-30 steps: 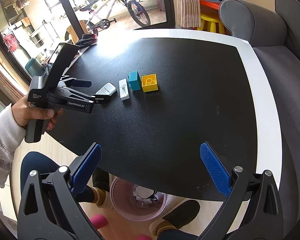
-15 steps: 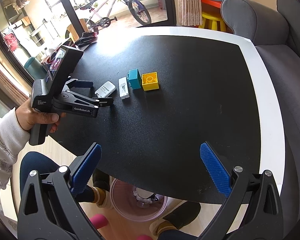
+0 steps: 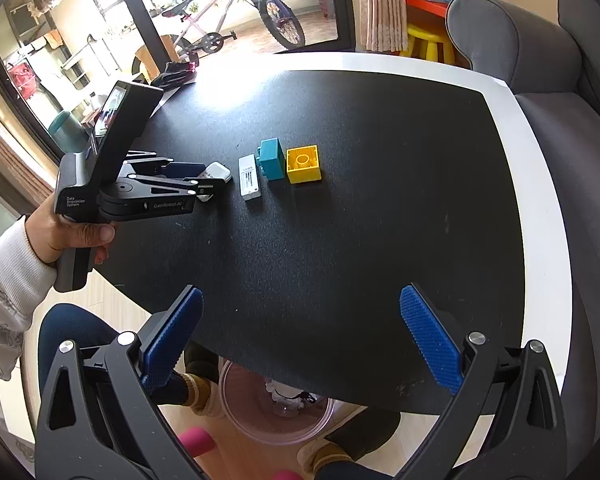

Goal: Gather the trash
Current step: 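Grasp the white card holder with the left tool, then grasp the yellow block with the right tool while the left tool holds the card holder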

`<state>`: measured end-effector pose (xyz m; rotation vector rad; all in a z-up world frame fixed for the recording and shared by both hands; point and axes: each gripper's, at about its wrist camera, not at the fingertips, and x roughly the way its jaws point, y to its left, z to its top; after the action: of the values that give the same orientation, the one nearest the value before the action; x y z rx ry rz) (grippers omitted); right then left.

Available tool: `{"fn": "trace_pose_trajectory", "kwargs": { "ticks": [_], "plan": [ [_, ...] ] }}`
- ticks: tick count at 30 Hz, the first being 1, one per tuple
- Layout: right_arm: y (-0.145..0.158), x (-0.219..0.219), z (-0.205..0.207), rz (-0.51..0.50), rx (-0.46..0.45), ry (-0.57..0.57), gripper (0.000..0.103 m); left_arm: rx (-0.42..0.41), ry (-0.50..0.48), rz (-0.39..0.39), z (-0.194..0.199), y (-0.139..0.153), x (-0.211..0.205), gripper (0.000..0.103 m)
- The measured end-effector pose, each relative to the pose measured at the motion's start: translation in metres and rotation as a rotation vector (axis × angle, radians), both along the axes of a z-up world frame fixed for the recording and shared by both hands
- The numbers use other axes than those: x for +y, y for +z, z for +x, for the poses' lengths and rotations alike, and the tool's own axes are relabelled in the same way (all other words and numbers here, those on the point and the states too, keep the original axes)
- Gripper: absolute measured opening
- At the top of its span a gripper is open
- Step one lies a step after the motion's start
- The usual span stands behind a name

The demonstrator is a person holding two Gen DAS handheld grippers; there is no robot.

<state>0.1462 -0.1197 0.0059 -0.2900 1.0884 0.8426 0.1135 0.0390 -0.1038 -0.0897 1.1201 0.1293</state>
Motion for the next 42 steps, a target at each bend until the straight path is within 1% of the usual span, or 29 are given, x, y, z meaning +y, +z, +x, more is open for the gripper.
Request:
{"fn": "trace_pose_trajectory", "kwargs": {
  "ticks": [6,14,20,25,30,35,42],
  "plan": [
    [0.001,0.011,0.012,-0.007,-0.013,0.012,0.097,-0.023,0.009,-0.015,-0.002,0.009,0.008,0.039],
    [-0.008,0.039,0.037,-0.030,-0.022,0.053,0.097,-0.059,0.009,-0.029,-0.009,0.025,0.012,0.039],
    [-0.020,0.064,0.056,-0.080,-0.041,0.092,0.097,-0.081,0.013,-0.042,-0.012,0.034,0.018,0.039],
    [-0.036,0.085,0.070,-0.132,-0.037,0.130,0.097,-0.093,0.013,-0.058,-0.014,0.033,0.022,0.039],
    [-0.048,0.101,0.075,-0.164,-0.052,0.159,0.097,-0.099,0.011,-0.070,-0.015,0.032,0.025,0.039],
    [-0.061,0.115,0.084,-0.209,-0.053,0.179,0.074,-0.106,0.013,-0.077,-0.015,0.029,0.028,0.039],
    [-0.066,0.123,0.086,-0.199,-0.048,0.199,0.053,-0.104,0.014,-0.091,-0.014,0.022,0.029,0.039]
  ]
}}
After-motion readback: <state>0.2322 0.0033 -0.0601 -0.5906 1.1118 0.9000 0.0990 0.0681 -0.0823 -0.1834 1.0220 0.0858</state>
